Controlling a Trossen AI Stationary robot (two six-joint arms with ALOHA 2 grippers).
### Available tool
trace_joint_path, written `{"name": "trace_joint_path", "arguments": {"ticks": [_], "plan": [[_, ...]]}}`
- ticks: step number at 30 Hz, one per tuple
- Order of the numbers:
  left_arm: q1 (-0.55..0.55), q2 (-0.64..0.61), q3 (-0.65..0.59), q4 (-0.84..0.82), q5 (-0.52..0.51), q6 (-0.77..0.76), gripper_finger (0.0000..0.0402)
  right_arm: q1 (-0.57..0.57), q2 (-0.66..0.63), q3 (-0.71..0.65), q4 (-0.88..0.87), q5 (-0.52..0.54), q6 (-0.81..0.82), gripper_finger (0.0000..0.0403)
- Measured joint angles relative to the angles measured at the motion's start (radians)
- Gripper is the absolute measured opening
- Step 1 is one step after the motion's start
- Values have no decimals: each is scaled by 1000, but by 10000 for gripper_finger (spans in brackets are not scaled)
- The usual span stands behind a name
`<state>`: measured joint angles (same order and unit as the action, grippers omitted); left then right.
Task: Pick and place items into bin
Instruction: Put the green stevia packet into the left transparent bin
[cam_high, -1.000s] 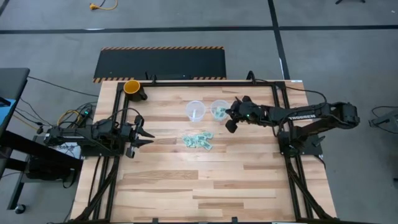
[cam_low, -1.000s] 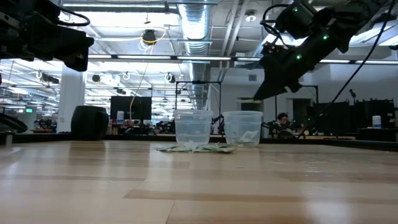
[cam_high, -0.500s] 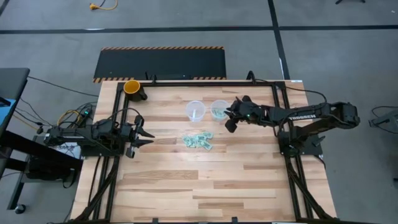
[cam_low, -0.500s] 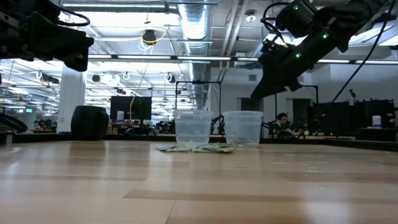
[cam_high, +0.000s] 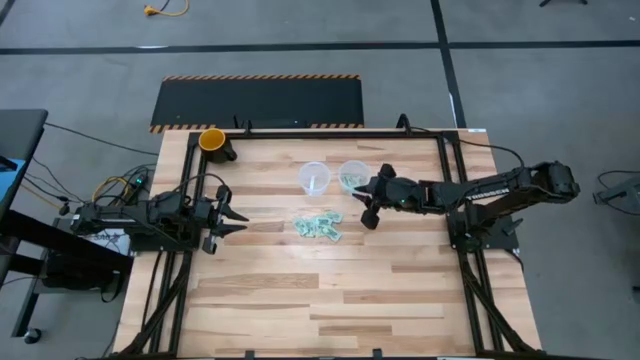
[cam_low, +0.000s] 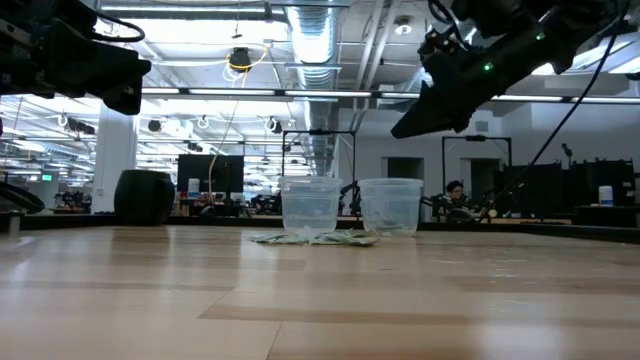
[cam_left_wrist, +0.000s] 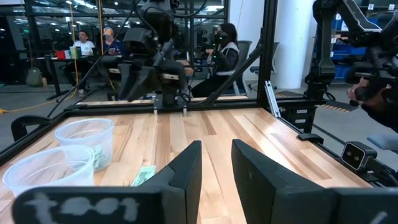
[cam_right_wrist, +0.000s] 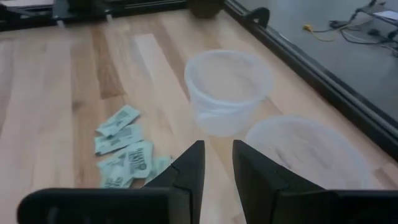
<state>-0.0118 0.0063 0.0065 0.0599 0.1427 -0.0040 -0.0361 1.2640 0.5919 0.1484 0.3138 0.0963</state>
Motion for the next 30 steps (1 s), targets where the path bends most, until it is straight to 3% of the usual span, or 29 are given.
{"name": "trace_joint_path", "arguments": {"ticks": [11,19,26,30], "plan": [[0,0,0,0,0,0,77,85,0,0,-23,-1,14,75],[0,0,0,0,0,0,77,197,0,-121,305,-2,-113,75],[0,0,0,0,0,0,77,230,0,-237,399,-5,-55,75],[0,0,0,0,0,0,77,255,0,-341,554,-11,-45,75]]}}
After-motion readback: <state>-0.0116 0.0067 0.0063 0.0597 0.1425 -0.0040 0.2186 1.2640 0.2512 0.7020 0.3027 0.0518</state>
